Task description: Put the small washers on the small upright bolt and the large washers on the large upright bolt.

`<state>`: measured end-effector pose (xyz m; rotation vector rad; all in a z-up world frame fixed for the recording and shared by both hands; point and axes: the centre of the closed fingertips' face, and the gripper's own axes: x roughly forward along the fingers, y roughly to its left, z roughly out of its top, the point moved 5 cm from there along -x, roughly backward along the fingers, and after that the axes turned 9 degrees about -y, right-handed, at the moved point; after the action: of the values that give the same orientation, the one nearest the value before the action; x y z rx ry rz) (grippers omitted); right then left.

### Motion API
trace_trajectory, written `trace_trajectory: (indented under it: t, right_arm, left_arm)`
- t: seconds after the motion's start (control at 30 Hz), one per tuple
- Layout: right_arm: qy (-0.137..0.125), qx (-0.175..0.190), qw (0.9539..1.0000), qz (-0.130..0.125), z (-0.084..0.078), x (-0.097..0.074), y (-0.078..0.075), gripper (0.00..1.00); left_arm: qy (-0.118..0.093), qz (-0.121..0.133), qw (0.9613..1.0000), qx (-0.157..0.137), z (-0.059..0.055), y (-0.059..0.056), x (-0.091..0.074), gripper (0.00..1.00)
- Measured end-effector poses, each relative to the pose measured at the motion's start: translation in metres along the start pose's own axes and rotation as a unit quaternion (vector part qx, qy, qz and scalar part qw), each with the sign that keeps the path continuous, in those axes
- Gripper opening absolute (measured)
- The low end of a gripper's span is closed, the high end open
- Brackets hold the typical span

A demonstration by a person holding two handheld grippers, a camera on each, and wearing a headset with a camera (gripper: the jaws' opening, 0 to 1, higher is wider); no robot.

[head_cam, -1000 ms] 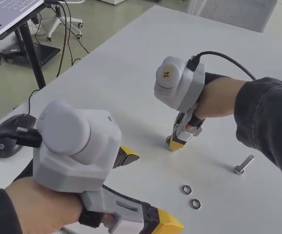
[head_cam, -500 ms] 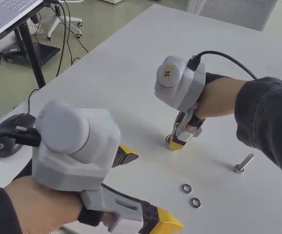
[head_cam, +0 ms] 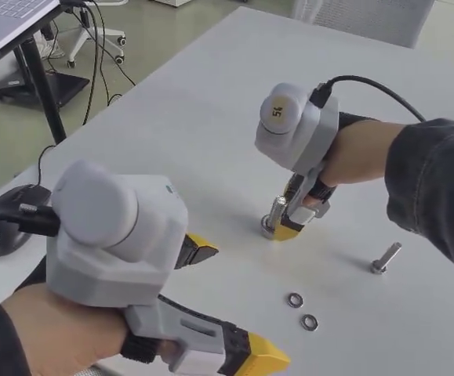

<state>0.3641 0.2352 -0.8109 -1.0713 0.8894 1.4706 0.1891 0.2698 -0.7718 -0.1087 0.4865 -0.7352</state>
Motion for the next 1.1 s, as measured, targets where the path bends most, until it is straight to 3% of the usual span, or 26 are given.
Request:
trace_trajectory:
  t: [0.53, 1.1]
  right_arm:
    - [-0.017, 0.012, 0.9996, -0.018, -0.011, -0.023, 0.008, 0.37]
    - [-0.023, 0.034, 0.9989, -0.023, -0.03, -0.03, 0.019, 0.37]
  left_arm:
    - [0.004, -0.003, 1.0, 0.003, 0.0, -0.002, 0.001, 0.85]
    - [0.01, -0.005, 0.9999, 0.009, 0.0, -0.002, 0.003, 0.85]
